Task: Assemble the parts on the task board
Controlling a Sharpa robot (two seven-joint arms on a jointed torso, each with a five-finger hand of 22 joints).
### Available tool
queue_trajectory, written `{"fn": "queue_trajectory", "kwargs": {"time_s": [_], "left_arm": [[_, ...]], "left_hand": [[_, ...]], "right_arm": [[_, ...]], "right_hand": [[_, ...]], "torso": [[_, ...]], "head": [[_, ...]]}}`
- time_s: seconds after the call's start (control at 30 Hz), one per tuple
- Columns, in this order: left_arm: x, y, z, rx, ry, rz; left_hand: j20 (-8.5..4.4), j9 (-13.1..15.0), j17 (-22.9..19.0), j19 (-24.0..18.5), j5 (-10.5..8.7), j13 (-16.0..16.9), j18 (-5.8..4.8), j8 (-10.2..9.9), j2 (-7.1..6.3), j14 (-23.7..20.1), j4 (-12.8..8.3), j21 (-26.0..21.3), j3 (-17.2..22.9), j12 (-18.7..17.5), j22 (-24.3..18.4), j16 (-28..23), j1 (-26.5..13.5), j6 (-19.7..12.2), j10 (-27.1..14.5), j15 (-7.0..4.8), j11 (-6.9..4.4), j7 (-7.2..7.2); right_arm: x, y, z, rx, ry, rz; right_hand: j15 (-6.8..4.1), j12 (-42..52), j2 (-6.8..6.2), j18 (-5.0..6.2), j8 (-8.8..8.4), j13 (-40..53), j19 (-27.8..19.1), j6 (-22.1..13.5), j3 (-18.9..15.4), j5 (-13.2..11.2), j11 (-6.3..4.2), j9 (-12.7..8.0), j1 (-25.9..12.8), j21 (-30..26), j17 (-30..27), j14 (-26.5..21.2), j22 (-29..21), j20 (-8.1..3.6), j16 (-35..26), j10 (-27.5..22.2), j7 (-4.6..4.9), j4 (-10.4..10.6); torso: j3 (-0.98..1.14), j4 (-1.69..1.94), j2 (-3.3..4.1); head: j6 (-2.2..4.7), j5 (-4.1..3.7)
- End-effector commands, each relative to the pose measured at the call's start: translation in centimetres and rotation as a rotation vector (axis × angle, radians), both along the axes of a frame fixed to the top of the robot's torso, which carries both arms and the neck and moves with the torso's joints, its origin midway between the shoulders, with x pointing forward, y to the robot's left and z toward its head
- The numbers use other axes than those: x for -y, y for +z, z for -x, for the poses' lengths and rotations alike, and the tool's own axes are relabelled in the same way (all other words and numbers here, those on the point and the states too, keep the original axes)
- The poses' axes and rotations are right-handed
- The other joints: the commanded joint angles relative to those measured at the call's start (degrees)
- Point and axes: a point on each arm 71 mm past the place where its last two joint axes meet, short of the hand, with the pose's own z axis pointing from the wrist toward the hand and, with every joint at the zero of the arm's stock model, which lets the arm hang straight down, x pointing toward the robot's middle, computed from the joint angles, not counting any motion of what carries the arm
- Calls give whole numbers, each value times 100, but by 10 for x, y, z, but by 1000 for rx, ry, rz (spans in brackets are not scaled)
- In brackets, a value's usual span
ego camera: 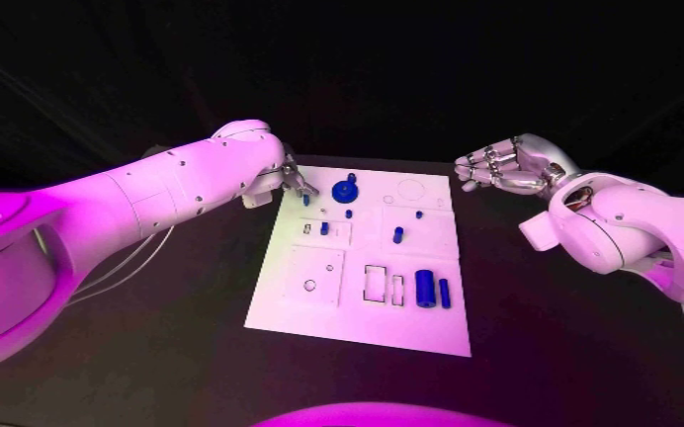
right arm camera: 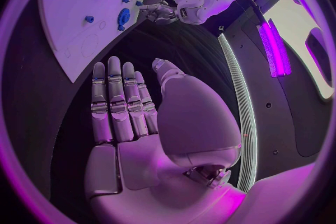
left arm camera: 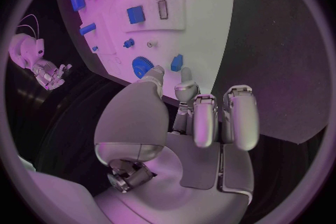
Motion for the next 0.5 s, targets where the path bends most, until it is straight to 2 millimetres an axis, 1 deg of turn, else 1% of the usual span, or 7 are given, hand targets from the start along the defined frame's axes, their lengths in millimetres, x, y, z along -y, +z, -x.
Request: {"fn": "queue_trajectory", "kwargs": {"time_s": [0.03, 0.17, 0.23, 0.33, 0.5], "left_arm": [[2, -2, 1, -33, -18, 0], [2, -2, 1, -36, -18, -1], [2, -2, 1, -36, -19, -1], [2, -2, 1, -37, -19, -1], [2, -2, 1, -41, -21, 0]], "left_hand": [[28, -18, 851, -2, 13, 11, 5, -25, 40, 426, -1, -2, -37, 36, 8, -26, 24, 59, 14, 34, 9, 3], [28, -44, 851, 1, 14, 9, 4, -31, 80, 426, -6, 3, -45, 41, 19, -26, 64, 83, 18, 32, 6, -1], [28, -62, 852, 3, 15, 12, 3, -35, 114, 426, -9, 6, -46, 47, 24, -26, 96, 97, 23, 31, 5, -3], [26, -86, 853, 5, 16, 23, 2, -39, 170, 426, -10, 9, -45, 61, 30, -25, 143, 122, 34, 28, 1, -7], [25, -99, 852, 8, 16, 31, 0, -37, 194, 426, -13, 13, -48, 70, 39, -25, 170, 141, 41, 26, -2, -11]], "right_arm": [[-1, 0, 0, 0, 13, 0], [-1, 0, 0, 0, 13, 0], [-1, 0, 0, -1, 13, 0], [-1, 0, 0, -1, 13, 0], [-2, 0, 0, -1, 15, 0]], "right_hand": [[10, 30, 17, 44, -5, -9, -39, -9, 13, 20, -8, -7, -28, 6, -10, -32, -5, 2, -11, -33, 16, 16], [10, 30, 17, 44, -5, -9, -39, -9, 13, 20, -8, -7, -28, 6, -10, -32, -5, 2, -11, -33, 16, 16], [10, 30, 17, 44, -5, -9, -39, -9, 13, 20, -8, -7, -28, 6, -10, -32, -5, 2, -11, -33, 16, 16], [10, 30, 17, 44, -5, -9, -39, -9, 13, 20, -8, -7, -28, 6, -10, -32, -5, 2, -11, -33, 16, 16], [10, 30, 17, 44, -5, -9, -39, -9, 13, 20, -8, -7, -28, 6, -10, -32, -5, 2, -11, -33, 16, 16]], "torso": [[3, 2, -1], [3, 3, -3], [1, 4, -2], [4, 4, -1], [2, -1, -2]], "head": [[-10, 7], [-12, 7], [-17, 4], [-18, 8], [-26, 9]]}}
